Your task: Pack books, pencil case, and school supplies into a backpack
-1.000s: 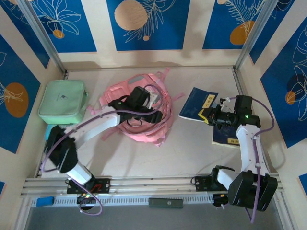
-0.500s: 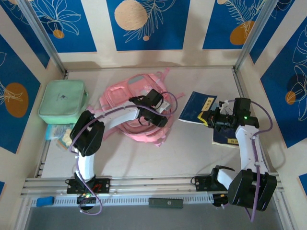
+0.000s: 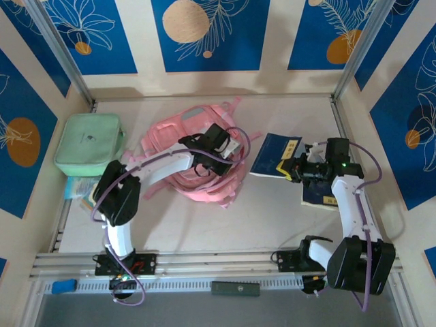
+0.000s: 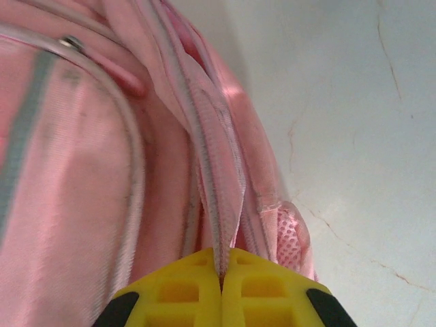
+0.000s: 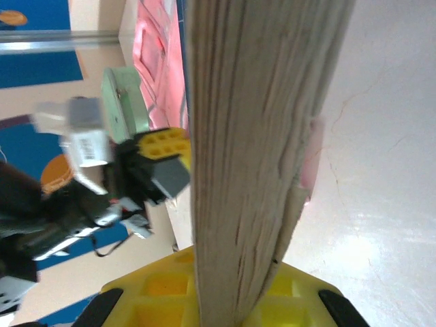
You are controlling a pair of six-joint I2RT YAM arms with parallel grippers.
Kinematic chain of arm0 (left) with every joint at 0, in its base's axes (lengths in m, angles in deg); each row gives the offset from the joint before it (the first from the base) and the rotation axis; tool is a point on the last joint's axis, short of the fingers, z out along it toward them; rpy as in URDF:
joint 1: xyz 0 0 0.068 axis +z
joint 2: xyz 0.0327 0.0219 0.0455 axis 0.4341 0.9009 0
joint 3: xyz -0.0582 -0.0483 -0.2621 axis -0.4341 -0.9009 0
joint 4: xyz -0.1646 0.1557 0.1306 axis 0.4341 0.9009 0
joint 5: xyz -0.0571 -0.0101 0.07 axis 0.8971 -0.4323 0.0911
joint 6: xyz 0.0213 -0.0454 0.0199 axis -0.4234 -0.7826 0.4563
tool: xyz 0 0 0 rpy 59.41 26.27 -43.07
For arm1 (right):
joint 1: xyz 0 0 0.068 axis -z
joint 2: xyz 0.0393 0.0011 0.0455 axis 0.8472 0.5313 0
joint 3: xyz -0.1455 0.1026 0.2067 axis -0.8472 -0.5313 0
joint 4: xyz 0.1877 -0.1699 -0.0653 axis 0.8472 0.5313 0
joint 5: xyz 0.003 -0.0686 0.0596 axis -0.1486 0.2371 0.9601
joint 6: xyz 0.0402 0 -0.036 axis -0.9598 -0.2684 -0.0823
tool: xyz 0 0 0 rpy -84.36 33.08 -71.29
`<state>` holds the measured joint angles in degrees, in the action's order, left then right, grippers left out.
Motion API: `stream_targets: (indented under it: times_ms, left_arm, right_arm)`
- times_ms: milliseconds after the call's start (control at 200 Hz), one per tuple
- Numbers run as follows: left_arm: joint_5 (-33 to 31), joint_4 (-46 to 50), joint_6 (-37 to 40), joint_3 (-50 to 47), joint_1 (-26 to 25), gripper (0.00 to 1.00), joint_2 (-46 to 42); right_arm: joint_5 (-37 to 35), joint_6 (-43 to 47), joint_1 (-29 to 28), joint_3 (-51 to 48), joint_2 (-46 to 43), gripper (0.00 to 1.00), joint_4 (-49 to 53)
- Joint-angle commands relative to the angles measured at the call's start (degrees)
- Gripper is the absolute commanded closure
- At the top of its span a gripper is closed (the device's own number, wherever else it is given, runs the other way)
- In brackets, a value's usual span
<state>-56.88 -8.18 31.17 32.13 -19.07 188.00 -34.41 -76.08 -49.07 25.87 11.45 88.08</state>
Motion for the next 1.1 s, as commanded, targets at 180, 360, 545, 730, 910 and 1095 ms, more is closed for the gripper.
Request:
stream_targets:
  times_ms: [180, 360, 545, 730, 910, 1095]
  left_arm:
    - [-10.6, 1.1, 0.3, 1.9, 0.3, 1.00, -14.0]
    - [-12.6, 1.5, 0.7, 4.5, 0.4, 1.00, -16.4]
    - [-12.8, -0.9, -0.1, 5.2, 0.5, 1.00, -18.1]
    - [-11.8, -3.0, 0.4, 4.7, 0.4, 1.00, -20.7]
    - [-14.4, -1.3, 0.3, 5.6, 0.4, 1.00, -21.4]
    - [-17.6, -0.8, -1.6, 5.2, 0.6, 1.00, -21.8]
  right_arm:
    - [-0.1, -3.4, -13.3, -1.3, 1.1, 1.00, -3.8]
    - [-2.7, -7.3, -24.6, -2.7, 5.0, 1.00, -13.5]
    - [-3.8, -9.4, -32.5, 2.6, 16.7, 1.00, -23.7]
    - [-4.4, -8.2, -35.4, 14.3, 32.7, 1.00, -29.0]
    - [-7.0, -5.2, -36.5, 24.2, 44.6, 0.81, -26.5]
    - [-11.1, -2.7, -34.5, 24.3, 45.2, 0.53, -22.0]
